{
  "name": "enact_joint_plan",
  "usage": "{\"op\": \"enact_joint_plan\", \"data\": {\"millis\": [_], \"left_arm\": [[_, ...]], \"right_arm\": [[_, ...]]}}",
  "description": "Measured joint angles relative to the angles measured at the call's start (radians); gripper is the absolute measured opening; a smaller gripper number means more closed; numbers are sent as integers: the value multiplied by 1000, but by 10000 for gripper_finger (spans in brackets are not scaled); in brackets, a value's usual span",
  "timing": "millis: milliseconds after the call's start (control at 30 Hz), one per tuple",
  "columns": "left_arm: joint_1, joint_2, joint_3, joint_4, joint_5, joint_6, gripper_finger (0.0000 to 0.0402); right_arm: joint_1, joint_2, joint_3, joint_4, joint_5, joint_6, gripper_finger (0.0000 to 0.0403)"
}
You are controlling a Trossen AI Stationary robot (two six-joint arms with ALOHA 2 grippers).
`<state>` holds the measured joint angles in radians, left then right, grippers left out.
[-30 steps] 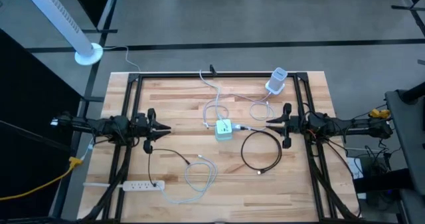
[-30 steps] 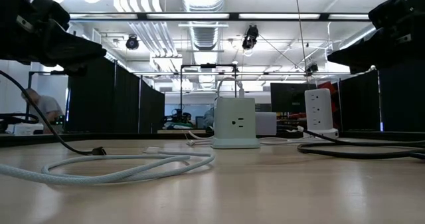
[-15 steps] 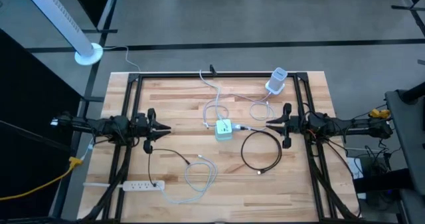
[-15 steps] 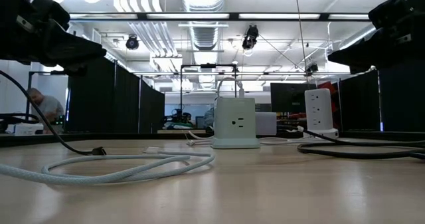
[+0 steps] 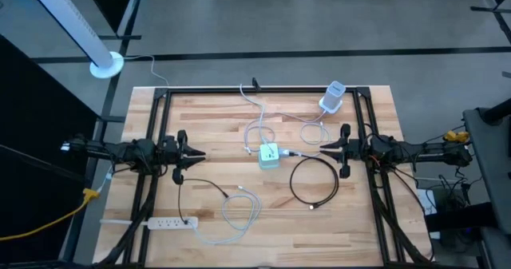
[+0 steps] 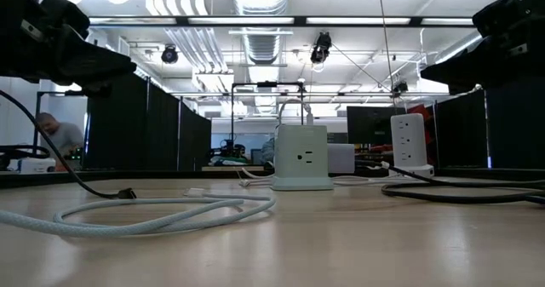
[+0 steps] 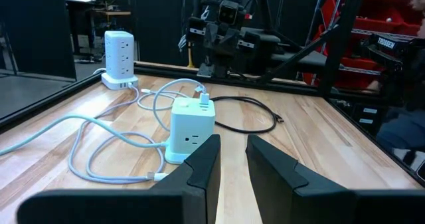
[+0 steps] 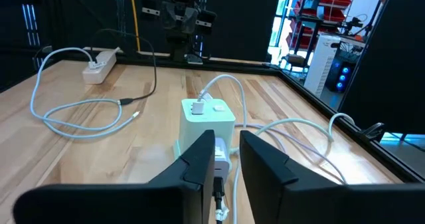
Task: Insert USB
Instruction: Return to Home Position
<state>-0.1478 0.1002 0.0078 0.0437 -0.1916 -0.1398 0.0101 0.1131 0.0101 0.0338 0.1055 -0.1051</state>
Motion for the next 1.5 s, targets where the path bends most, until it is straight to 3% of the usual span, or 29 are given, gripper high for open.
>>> {"op": "enact_joint_plan", "data": {"millis": [533, 1167, 1500], "left_arm": [[0, 0, 0, 0, 0, 0, 64], [0, 0, 0, 0, 0, 0, 64], [0, 0, 0, 0, 0, 0, 64]], "right_arm": [[0, 0, 0, 0, 0, 0, 81], [0, 0, 0, 0, 0, 0, 44], [0, 0, 0, 0, 0, 0, 60]]}}
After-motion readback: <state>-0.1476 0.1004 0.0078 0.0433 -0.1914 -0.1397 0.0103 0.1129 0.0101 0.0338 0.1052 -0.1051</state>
